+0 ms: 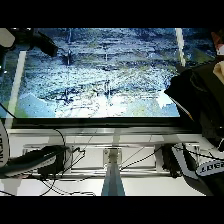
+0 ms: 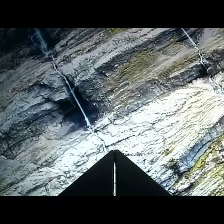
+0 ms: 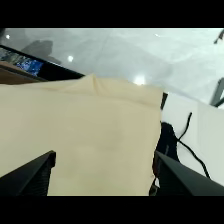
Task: Fold the clothes and pants, and hang the long-sleeved shirts on hangers.
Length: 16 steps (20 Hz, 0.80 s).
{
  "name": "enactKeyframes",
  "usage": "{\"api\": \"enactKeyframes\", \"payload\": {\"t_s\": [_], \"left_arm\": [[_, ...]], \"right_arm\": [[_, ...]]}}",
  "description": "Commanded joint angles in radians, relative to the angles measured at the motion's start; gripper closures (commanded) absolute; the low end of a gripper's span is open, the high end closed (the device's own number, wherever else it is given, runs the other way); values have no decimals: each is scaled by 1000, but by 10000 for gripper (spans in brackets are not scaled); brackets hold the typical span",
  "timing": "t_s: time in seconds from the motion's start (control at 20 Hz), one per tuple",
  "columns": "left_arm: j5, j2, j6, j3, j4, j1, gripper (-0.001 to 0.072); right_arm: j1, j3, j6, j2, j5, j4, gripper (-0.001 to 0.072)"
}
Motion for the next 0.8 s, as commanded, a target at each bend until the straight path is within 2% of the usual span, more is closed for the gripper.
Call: {"api": "enactKeyframes", "payload": {"t_s": [0.0, 0.05, 0.1, 0.2, 0.35, 0.45, 0.6, 0.75], "left_arm": [[0, -1, 0, 0, 1, 1, 692], [0, -1, 1, 0, 0, 1, 692], [0, -1, 1, 0, 0, 1, 693], [0, -1, 0, 0, 0, 1, 692], [0, -1, 0, 0, 0, 1, 693], [0, -1, 0, 0, 0, 1, 692], [0, -1, 0, 0, 0, 1, 692], [0, -1, 0, 0, 0, 1, 692]], "right_arm": [[-20, 0, -71, -21, 25, 204, 101], [17, 0, -108, -32, 28, 299, 112], [71, 0, -139, -44, 31, 378, 185], [253, 0, -189, -59, 31, 452, 277], [592, 0, -257, -68, 19, 367, 489], [797, 0, -258, -68, -23, 274, 699], [994, 0, -255, -69, -106, 152, 699], [1038, 0, -255, -68, -140, 133, 698]]}}
